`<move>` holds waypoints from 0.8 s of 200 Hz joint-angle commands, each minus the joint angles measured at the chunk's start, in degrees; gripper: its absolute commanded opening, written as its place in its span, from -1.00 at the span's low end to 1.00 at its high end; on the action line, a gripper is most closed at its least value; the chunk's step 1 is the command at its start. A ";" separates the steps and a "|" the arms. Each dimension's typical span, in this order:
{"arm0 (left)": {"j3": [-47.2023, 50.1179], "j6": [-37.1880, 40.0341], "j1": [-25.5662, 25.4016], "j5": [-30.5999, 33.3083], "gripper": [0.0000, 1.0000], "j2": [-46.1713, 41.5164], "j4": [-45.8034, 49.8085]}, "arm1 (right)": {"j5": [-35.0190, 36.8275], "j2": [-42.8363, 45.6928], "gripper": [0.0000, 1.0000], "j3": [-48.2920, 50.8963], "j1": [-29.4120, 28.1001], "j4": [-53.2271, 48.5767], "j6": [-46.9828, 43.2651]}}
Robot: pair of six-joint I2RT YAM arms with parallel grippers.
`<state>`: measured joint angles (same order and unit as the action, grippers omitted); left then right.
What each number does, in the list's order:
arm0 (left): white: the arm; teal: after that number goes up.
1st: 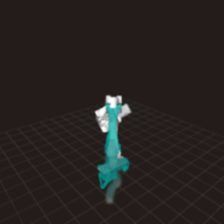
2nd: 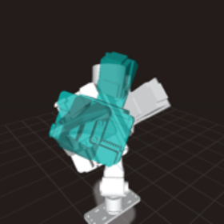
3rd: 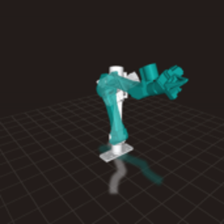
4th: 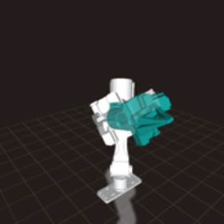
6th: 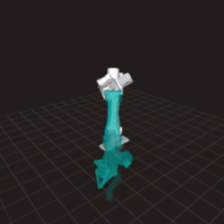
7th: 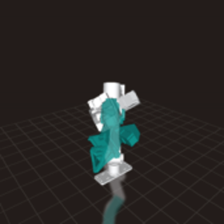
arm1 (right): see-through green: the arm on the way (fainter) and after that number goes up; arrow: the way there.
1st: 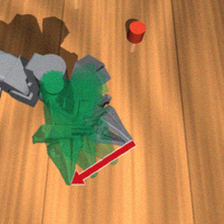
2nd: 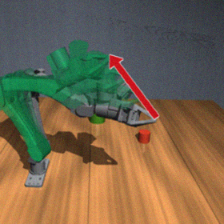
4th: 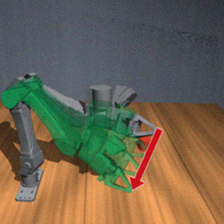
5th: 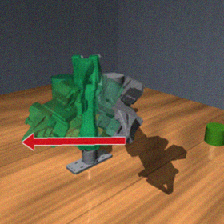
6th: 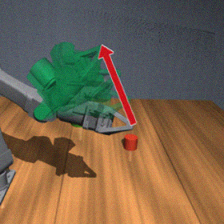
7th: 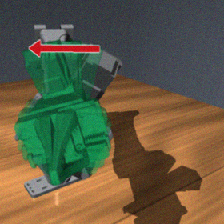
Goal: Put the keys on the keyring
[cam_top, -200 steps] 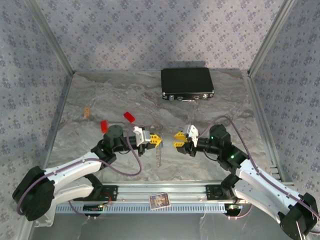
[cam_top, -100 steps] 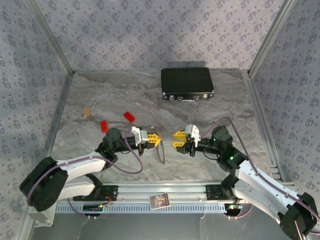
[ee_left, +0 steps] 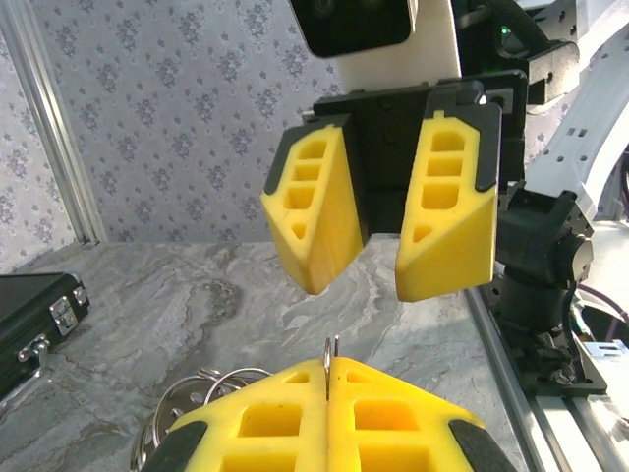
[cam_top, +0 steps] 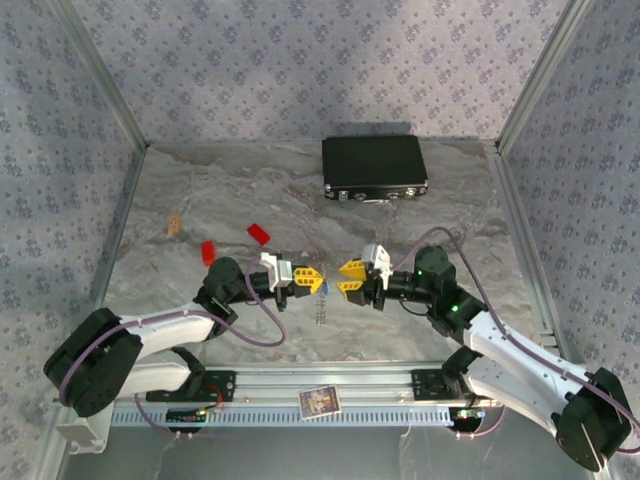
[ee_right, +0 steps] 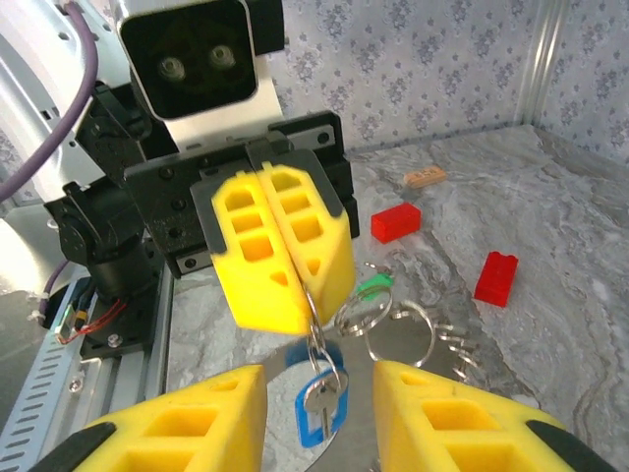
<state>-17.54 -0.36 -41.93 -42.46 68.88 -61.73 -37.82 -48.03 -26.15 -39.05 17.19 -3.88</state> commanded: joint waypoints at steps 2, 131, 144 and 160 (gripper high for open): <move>-1.53 -0.59 -0.77 -2.89 -1.00 -1.29 -2.58 | -1.17 -1.02 -0.31 -3.32 -1.38 -0.89 -1.11; -1.88 -0.34 -1.89 -2.97 -1.00 -1.00 -2.74 | -0.11 -4.87 -0.56 -4.52 -3.49 -3.83 -5.15; -2.05 -0.33 -1.99 -3.06 -1.00 -0.78 -2.71 | -0.41 -5.29 -0.57 -4.91 -3.75 -3.81 -5.43; -2.23 -0.41 -2.09 -3.03 -1.00 -0.66 -2.86 | -0.50 -5.65 -0.62 -5.22 -4.01 -3.75 -5.79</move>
<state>-17.54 -0.54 -43.31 -43.77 68.66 -61.52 -37.78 -53.21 -28.69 -42.48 14.31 -8.25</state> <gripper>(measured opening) 0.046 0.205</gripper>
